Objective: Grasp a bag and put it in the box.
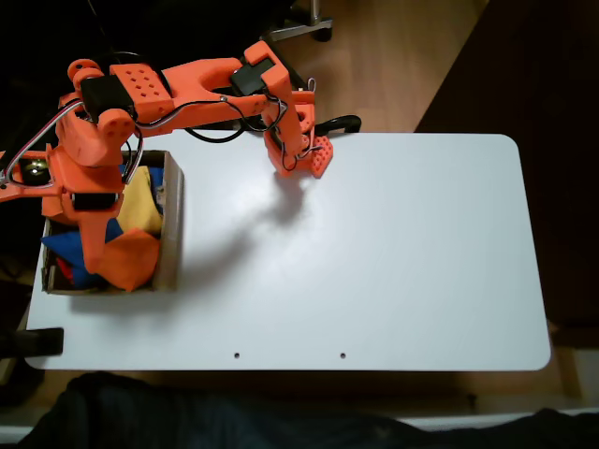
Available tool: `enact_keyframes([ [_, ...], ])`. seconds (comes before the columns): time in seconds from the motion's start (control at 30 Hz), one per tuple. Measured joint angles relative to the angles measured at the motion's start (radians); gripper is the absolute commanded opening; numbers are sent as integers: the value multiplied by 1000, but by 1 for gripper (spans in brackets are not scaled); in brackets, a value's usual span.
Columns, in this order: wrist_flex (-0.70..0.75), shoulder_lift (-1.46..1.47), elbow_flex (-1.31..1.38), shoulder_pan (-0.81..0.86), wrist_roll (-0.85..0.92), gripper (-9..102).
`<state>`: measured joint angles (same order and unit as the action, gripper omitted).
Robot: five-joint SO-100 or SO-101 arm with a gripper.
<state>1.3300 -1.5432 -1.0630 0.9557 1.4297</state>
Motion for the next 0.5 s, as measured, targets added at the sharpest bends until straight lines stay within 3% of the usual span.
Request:
enact_keyframes([
  [0.5, -84, 48, 0, 11, -14, 66],
])
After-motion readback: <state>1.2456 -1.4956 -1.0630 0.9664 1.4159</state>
